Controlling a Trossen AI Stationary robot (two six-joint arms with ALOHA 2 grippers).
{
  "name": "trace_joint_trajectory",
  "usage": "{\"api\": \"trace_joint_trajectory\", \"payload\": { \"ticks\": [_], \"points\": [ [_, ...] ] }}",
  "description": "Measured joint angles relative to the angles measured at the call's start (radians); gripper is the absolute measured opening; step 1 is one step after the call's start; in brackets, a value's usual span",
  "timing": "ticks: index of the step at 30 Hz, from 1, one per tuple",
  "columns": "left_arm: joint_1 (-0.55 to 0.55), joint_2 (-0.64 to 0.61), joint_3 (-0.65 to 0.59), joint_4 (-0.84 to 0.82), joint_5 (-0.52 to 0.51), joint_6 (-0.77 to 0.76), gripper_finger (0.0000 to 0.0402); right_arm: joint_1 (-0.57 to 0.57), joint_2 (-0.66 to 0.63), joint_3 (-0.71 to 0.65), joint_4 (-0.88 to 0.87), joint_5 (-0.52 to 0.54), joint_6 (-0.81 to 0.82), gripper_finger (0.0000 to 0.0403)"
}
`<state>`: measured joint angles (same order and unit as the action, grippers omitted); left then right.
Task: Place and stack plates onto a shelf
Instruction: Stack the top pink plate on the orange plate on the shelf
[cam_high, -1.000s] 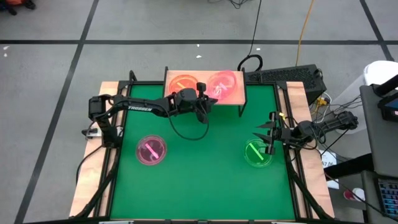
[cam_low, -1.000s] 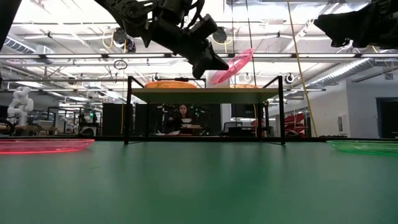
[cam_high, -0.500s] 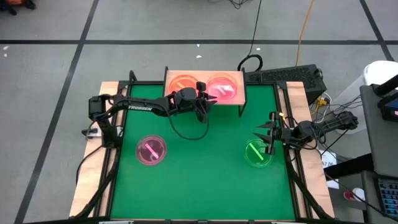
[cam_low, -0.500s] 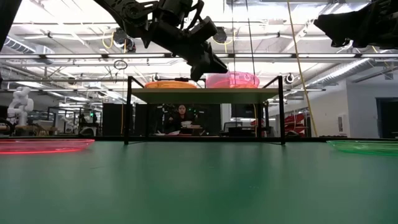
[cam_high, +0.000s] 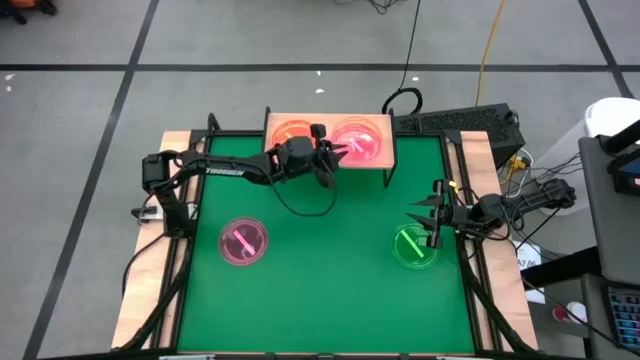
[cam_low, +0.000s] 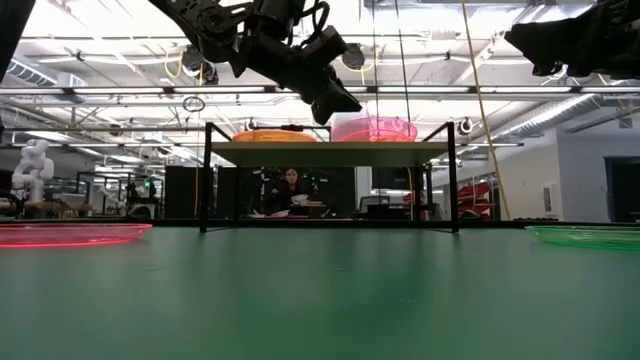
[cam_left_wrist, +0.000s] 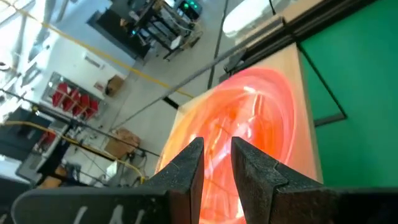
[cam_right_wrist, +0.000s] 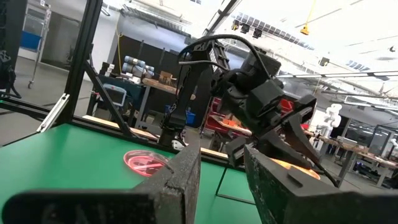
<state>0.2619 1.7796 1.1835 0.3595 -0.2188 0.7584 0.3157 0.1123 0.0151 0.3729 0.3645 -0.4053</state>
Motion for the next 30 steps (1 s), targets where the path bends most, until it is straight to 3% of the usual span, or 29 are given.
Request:
{"api": "trace_joint_trajectory", "payload": {
  "ticks": [11,22,30],
  "points": [
    [-0.075,0.000,0.000,-0.098,0.053,0.043,0.0088,0.000,0.000,0.000,0.000,0.000,0.000,0.0109],
    [-0.058,-0.018,0.000,-0.179,0.088,-0.038,0.0088,0.000,0.000,0.000,0.000,0.000,0.000,0.0109],
    [-0.029,-0.018,0.000,-0.190,0.118,-0.059,0.0040,0.000,0.000,0.000,0.000,0.000,0.000,0.0109]
  ]
}}
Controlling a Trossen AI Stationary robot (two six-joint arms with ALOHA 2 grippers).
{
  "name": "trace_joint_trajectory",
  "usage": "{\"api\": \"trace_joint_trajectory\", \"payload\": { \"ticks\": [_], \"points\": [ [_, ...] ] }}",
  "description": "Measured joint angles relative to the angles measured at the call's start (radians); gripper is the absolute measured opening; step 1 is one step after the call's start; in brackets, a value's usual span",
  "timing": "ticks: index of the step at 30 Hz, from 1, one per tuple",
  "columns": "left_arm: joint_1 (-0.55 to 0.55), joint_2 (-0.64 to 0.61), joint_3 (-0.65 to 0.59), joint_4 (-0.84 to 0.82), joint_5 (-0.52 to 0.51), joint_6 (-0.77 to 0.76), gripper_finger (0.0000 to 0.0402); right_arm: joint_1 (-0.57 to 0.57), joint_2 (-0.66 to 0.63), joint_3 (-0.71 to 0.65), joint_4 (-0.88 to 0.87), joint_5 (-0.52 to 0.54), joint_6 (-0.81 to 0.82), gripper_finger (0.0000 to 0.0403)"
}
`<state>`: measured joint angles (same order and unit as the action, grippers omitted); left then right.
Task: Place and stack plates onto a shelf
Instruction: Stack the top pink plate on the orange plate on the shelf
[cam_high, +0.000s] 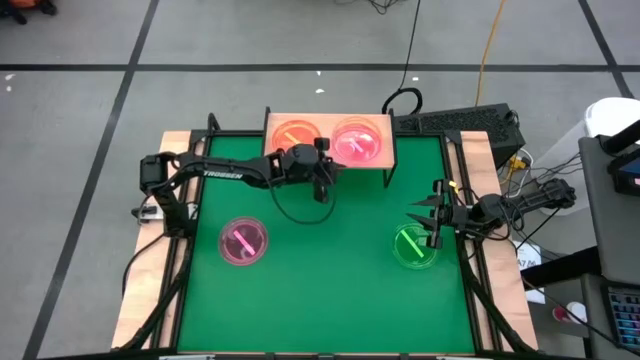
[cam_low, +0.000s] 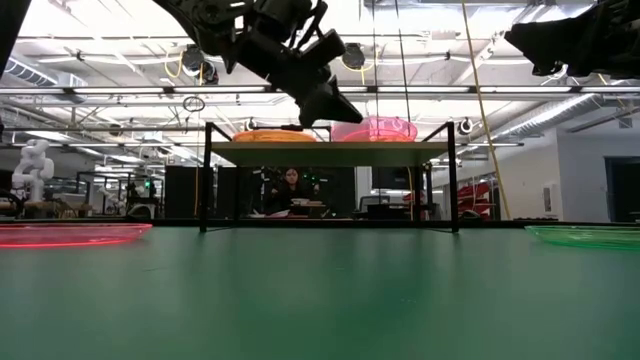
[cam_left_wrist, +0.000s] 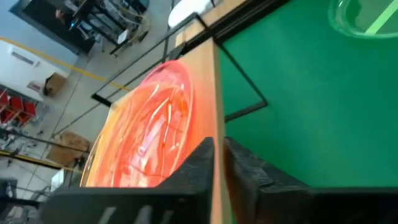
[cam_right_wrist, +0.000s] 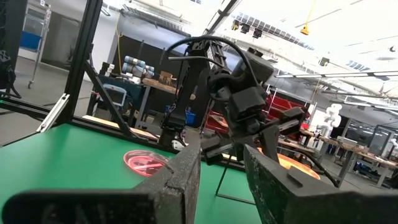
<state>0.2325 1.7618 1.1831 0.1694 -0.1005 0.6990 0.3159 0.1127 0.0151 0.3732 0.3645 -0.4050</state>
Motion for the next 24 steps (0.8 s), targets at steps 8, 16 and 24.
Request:
{"api": "trace_joint_trajectory", "payload": {
  "ticks": [8,16,24],
  "points": [
    [0.026,0.000,0.000,0.081,-0.001,-0.030,0.0006,0.000,0.000,0.000,0.000,0.000,0.000,0.0109],
    [0.048,0.000,0.000,0.060,0.068,-0.079,0.0004,0.000,0.000,0.000,0.000,0.000,0.000,0.0109],
    [0.040,0.001,0.000,0.028,0.077,-0.076,0.0004,0.000,0.000,0.000,0.000,0.000,0.000,0.0109]
  ]
}}
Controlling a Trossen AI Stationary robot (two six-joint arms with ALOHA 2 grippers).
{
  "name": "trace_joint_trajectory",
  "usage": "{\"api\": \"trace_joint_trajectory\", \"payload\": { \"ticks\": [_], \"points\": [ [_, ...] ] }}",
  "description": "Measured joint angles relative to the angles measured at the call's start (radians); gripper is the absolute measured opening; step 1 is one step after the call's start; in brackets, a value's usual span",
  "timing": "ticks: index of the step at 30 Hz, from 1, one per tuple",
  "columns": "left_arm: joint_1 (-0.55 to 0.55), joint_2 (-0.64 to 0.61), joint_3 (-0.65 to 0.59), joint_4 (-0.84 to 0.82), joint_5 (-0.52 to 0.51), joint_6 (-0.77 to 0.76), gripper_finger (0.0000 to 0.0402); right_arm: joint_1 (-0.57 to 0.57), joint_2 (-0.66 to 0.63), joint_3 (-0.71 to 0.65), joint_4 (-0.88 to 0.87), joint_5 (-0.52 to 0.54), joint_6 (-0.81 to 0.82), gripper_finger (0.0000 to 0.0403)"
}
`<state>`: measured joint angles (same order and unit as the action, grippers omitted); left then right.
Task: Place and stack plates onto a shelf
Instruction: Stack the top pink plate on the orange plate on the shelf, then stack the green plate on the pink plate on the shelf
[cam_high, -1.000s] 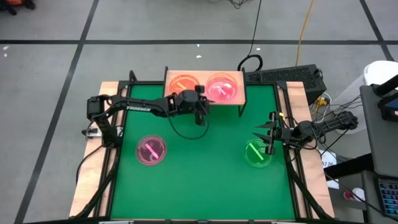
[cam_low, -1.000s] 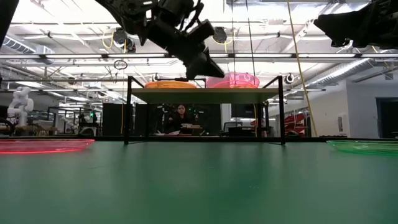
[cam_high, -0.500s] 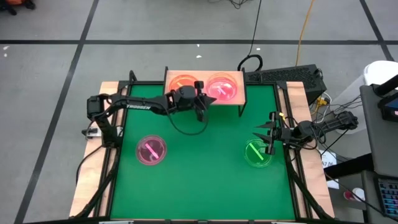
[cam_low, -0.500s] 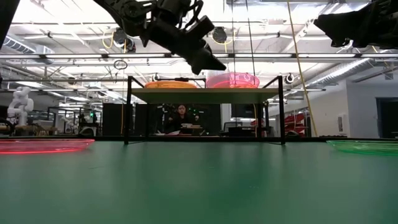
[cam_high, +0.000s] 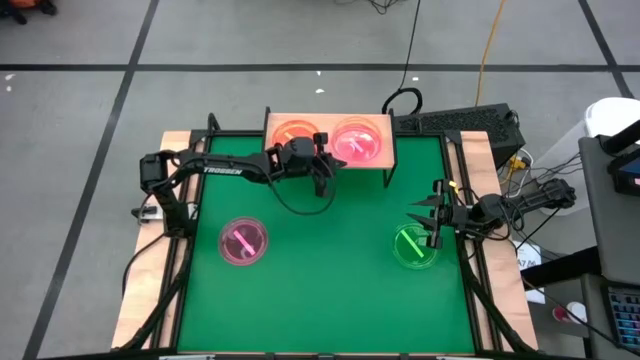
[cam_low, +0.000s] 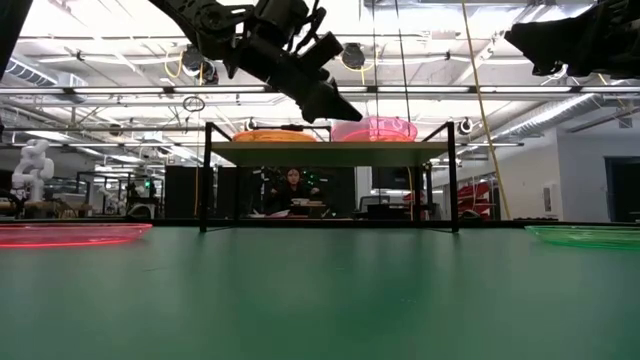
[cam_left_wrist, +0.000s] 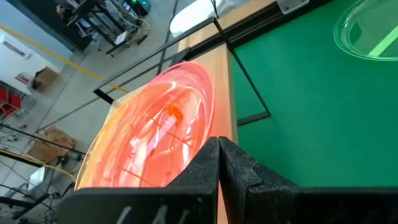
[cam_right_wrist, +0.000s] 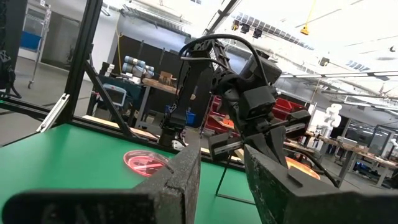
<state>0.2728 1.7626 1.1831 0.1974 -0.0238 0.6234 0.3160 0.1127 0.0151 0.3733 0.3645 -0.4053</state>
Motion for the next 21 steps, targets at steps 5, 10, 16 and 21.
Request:
{"api": "trace_joint_trajectory", "payload": {
  "ticks": [5,10,16,21],
  "points": [
    [0.025,0.023,0.000,0.036,0.010,0.003,0.0004,0.000,0.000,0.000,0.000,0.000,0.000,0.0109],
    [0.053,0.073,0.000,0.122,0.043,-0.037,0.0004,0.000,0.000,0.000,0.001,0.000,0.000,0.0109],
    [0.035,0.093,0.000,0.168,0.042,-0.033,0.0004,0.000,0.000,0.000,0.002,0.000,0.000,0.0109],
    [-0.007,0.014,-0.001,0.106,0.007,-0.010,0.0004,0.000,0.000,0.000,0.002,0.000,0.000,0.0109]
  ]
}}
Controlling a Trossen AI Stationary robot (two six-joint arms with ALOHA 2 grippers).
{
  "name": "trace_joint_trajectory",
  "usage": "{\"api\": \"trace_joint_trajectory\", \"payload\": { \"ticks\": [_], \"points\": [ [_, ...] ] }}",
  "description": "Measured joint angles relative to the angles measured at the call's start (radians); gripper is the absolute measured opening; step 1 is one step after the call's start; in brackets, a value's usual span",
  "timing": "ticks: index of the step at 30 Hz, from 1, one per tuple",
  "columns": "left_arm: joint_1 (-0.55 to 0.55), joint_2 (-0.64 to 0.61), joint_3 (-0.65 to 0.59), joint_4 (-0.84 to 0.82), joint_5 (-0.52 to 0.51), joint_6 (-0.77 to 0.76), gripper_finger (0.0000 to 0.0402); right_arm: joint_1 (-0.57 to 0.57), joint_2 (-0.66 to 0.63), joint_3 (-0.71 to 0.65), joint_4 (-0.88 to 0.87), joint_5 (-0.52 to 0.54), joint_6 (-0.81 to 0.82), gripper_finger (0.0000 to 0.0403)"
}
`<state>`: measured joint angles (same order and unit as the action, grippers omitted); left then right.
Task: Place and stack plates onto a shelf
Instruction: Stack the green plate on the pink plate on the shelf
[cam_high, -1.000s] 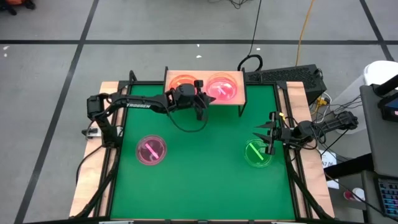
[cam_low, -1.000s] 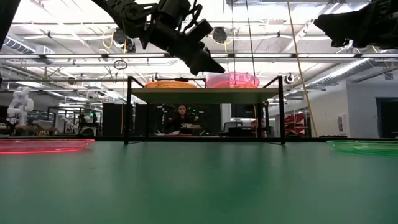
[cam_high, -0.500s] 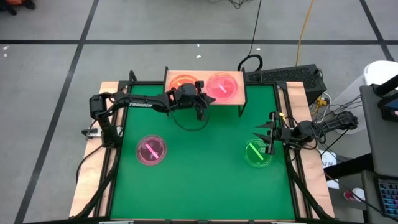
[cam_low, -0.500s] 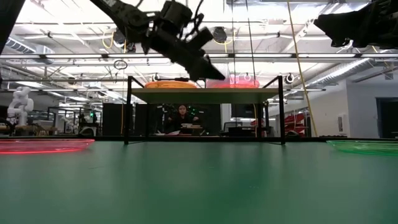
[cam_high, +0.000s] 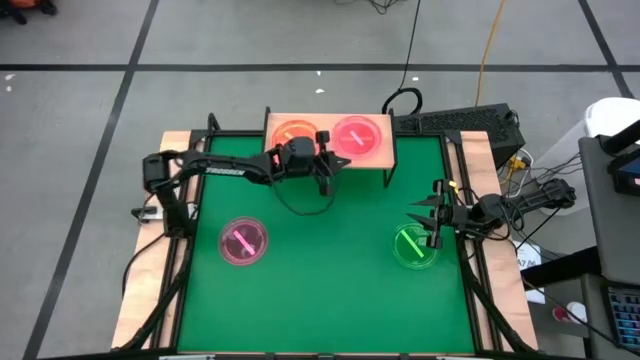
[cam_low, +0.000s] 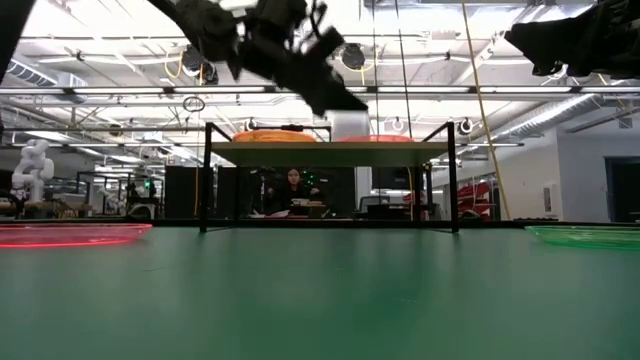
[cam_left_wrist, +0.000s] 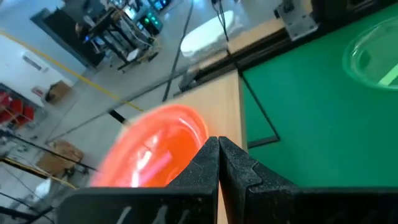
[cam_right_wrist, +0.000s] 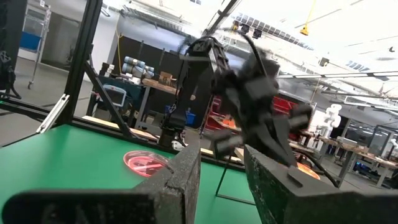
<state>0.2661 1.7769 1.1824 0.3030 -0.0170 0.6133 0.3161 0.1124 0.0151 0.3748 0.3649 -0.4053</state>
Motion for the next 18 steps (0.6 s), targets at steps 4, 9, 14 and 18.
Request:
{"api": "trace_joint_trajectory", "payload": {
  "ticks": [4,9,14,18],
  "points": [
    [-0.038,-0.124,0.000,-0.109,-0.002,0.092,0.0004,0.000,0.000,0.000,0.000,0.000,0.000,0.0109],
    [-0.050,-0.344,0.001,-0.199,-0.001,0.053,0.0004,0.000,0.000,0.000,0.000,0.000,0.000,0.0109],
    [-0.042,-0.516,-0.021,-0.340,0.091,-0.075,0.0004,0.000,0.000,0.000,-0.007,0.000,0.000,0.0109],
    [-0.030,-0.633,-0.117,-0.360,0.129,-0.138,0.0004,0.000,0.000,0.000,-0.007,0.000,0.000,0.0109]
  ]
}}
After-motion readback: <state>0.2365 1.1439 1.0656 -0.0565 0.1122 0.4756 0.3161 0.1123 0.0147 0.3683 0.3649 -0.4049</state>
